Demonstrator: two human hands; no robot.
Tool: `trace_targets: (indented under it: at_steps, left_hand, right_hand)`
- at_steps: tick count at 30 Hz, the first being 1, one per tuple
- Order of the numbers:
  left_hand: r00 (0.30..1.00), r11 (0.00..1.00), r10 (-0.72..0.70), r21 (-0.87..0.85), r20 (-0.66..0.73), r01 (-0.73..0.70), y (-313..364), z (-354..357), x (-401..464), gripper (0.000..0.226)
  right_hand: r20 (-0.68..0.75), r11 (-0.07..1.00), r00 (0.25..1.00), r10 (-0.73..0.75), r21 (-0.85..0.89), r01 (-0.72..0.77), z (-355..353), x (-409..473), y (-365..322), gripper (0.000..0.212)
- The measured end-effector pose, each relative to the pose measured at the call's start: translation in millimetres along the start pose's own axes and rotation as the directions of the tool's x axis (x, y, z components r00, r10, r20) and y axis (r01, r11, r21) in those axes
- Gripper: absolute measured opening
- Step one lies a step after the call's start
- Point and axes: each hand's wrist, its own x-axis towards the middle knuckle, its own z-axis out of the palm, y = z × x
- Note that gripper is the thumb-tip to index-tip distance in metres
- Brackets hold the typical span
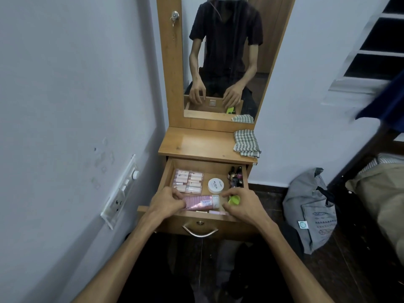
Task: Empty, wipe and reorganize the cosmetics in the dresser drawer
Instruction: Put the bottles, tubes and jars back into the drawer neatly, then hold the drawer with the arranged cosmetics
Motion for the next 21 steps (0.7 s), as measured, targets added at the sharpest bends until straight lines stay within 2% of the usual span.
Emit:
trace_targets:
  at_steps: [6,12,14,17,21]
  left_hand:
    - [0.996,0.997,-0.011,-0.077,-0.084,0.005,-12,-6,-17,0.016]
    - [0.974,0.997,-0.033,-0.076,-0.224,0.017,-31,-13,-25,0.018]
    - [0.96,0.998,-0.054,-0.033,-0.274,0.047,-36,-14,-26,0.018]
    - [0.943,0.995,-0.095,0.007,-0.319,0.103,-39,-16,-32,0.037]
    - [0.94,0.989,-0.131,-0.106,-0.317,0.102,-44,-13,-35,0.051]
  right_hand:
    - [-0.159,0.999,0.987,-0.032,0.012,0.034,-7,-15,4,0.03]
    - [-0.309,0.997,0.948,0.074,0.046,-0.063,-9,-31,9,0.024]
    - [-0.302,0.994,0.948,0.105,0.063,-0.09,-7,-37,11,0.02]
    - [-0.273,0.99,0.952,0.138,0.058,-0.127,-6,-47,14,0.022]
    - [-0.224,0.979,0.954,0.201,0.076,-0.189,-4,-58,14,0.036]
